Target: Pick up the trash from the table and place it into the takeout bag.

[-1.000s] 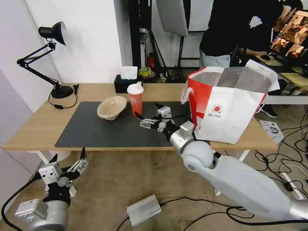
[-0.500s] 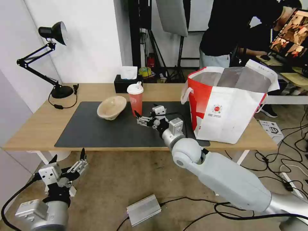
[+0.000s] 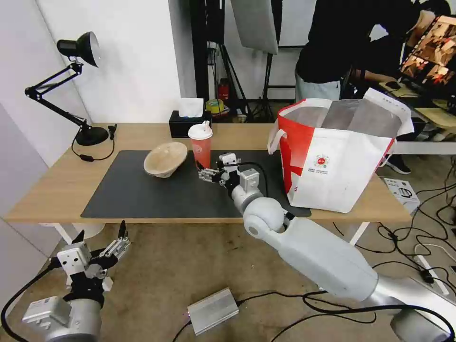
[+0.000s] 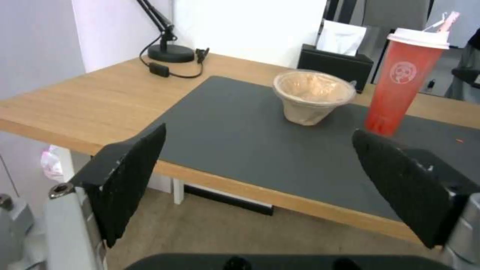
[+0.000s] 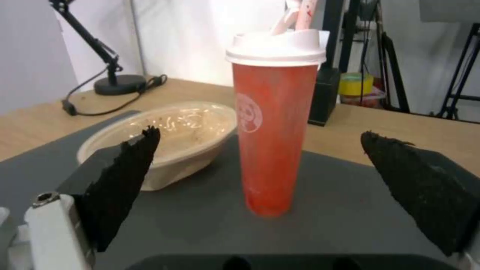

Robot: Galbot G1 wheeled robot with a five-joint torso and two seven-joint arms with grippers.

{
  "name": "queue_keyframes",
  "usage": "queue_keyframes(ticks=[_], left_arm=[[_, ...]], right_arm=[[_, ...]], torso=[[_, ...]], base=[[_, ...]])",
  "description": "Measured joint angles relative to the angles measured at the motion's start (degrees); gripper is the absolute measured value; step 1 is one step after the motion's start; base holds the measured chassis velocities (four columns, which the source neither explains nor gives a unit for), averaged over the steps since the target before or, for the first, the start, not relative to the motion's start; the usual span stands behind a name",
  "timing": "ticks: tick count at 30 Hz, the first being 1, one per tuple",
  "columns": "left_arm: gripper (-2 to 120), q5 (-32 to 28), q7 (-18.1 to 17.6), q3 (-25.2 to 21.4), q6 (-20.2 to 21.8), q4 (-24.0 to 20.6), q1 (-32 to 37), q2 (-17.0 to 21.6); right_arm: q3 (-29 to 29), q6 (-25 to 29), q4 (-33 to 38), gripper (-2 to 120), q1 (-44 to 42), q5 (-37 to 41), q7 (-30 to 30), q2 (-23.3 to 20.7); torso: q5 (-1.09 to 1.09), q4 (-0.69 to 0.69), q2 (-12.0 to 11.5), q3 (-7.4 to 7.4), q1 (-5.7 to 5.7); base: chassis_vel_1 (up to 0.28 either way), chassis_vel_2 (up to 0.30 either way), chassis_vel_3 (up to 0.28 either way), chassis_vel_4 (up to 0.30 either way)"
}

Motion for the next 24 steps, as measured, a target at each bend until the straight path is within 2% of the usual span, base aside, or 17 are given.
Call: queue_keyframes(ticks=[14,24], left_arm=[[100,0.01,0.0,0.21,-0.02,0.2,-0.11,0.15],[100,0.01,0.0,0.09,-0.02,0.15,0.0,0.12]], right_arm=[[0.12,0.3,-7.22,100,1.72,-1.17,-0.8,4.08],[0.78,0.79,-13.96,100,4.35,-2.38,-2.08,9.93]], torso=[[0.0,0.0,0.0,0.0,0.0],[0.0,0.0,0.0,0.0,0.0]], base=[[0.0,0.0,0.0,0.0],[0.0,0.0,0.0,0.0]])
